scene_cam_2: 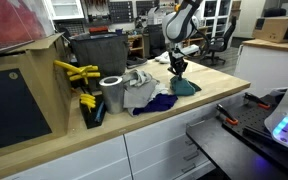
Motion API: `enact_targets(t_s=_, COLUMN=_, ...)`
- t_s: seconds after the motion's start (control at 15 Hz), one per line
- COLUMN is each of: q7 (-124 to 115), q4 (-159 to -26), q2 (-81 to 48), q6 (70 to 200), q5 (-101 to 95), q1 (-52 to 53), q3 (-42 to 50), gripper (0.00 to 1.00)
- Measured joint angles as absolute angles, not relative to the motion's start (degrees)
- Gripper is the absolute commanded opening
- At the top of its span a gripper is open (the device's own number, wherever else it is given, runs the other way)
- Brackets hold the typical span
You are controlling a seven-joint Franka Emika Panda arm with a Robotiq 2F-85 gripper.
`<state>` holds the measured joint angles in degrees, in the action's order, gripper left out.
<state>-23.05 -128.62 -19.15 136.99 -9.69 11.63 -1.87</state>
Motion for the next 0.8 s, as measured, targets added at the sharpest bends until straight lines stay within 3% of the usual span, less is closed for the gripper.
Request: enact_targets(t_s=0.8, q7=-29.3, q4=-130.8, q2=-20.4, q6=143.4, q5=-17.3, q1=11.7, q3=3.9, gripper=0.0)
